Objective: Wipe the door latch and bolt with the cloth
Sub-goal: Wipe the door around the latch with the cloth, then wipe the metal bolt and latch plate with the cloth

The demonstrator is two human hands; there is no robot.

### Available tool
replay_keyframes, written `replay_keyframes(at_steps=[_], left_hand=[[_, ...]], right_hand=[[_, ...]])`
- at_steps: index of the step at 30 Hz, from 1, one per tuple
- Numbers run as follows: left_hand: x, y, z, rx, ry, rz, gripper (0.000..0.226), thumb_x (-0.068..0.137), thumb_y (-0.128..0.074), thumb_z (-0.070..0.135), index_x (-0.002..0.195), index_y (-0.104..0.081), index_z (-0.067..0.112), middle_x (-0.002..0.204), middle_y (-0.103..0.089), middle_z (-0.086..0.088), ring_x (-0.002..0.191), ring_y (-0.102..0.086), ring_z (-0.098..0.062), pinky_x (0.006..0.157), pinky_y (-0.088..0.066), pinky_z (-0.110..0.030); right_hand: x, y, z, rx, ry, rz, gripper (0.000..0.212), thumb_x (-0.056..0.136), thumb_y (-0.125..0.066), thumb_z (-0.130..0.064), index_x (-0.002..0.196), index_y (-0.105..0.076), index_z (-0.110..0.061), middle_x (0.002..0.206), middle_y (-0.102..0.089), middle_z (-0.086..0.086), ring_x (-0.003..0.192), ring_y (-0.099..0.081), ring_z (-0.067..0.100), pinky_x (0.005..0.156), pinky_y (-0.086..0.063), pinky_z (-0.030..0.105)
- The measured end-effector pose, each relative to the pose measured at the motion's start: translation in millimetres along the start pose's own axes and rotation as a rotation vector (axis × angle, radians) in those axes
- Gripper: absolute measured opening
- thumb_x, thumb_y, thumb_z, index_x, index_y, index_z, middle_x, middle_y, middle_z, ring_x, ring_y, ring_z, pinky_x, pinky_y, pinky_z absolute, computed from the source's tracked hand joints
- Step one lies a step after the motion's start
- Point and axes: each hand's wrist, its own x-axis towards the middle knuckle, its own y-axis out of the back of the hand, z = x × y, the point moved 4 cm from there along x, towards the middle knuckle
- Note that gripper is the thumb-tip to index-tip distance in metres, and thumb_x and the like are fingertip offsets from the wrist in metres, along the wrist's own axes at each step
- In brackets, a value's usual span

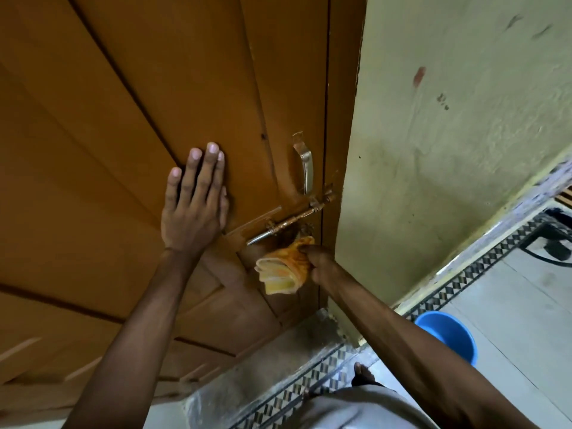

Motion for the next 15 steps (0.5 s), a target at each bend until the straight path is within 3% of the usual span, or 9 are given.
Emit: replay_keyframes(at_steps=[3,5,7,9,12,14,15], left_hand=[[-4,10,14,-0.197,0.098,-0.012,0.056,0.101,-0.049,0.026,0.153,-0.036,0.012,0.159,-0.031,-0.006,0.149,-0.024,-0.022,0.123,-0.013,-0.042],[-20,23,33,-0.421,0.238,-0.027,0.044,0.100,-0.052,0.022,0.143,-0.053,0.012,0.147,-0.049,-0.010,0.137,-0.041,-0.025,0.115,-0.028,-0.043],[-43,34,58,-0.688,0.335,-0.167,0.027,0.099,-0.053,0.017,0.121,-0.066,0.010,0.116,-0.063,-0.010,0.107,-0.057,-0.026,0.091,-0.046,-0.043],[-77,26,89,-0.907,0.452,-0.454,0.014,0.100,-0.052,0.017,0.102,-0.066,0.016,0.088,-0.065,-0.004,0.079,-0.064,-0.023,0.069,-0.051,-0.036],[-122,-2,126,-1.097,0.840,-0.773,0.020,0.092,-0.060,0.006,0.089,-0.069,0.024,0.080,-0.073,0.002,0.077,-0.070,-0.018,0.066,-0.049,-0.024],[-138,-18,136,-1.263,1.227,-0.772,0.031,0.085,-0.059,-0.007,0.080,-0.069,0.022,0.080,-0.070,-0.003,0.081,-0.067,-0.028,0.072,-0.053,-0.026],[-144,-25,136,-1.311,1.406,-0.676,0.035,0.084,-0.060,-0.007,0.077,-0.068,0.027,0.079,-0.067,-0.005,0.079,-0.065,-0.030,0.076,-0.055,-0.036]], right_hand=[[-9,16,-8,-0.034,-0.011,0.015,0.006,0.089,-0.061,0.002,0.090,-0.065,-0.002,0.077,-0.064,0.011,0.067,-0.061,0.023,0.081,-0.052,0.041],[-9,35,-11,-0.048,0.022,0.041,0.013,0.084,-0.066,0.002,0.096,-0.068,-0.004,0.088,-0.069,0.016,0.073,-0.066,0.026,0.079,-0.055,0.040],[-8,53,-17,-0.050,0.101,0.062,0.020,0.081,-0.071,-0.001,0.101,-0.070,-0.001,0.101,-0.072,0.019,0.083,-0.070,0.031,0.081,-0.058,0.043],[-7,67,-25,-0.050,0.171,0.083,0.027,0.083,-0.071,-0.006,0.110,-0.070,-0.001,0.107,-0.072,0.018,0.093,-0.070,0.033,0.088,-0.056,0.048],[-6,84,-31,-0.103,0.257,0.082,0.031,0.090,-0.068,-0.020,0.118,-0.068,-0.007,0.113,-0.071,0.015,0.101,-0.069,0.032,0.092,-0.055,0.051],[-9,88,-34,-0.144,0.302,0.065,0.033,0.091,-0.066,-0.026,0.119,-0.068,-0.010,0.114,-0.072,0.013,0.101,-0.069,0.030,0.091,-0.055,0.050],[-10,91,-35,-0.162,0.328,0.057,0.032,0.091,-0.066,-0.026,0.119,-0.069,-0.010,0.113,-0.072,0.013,0.101,-0.070,0.030,0.091,-0.056,0.050]])
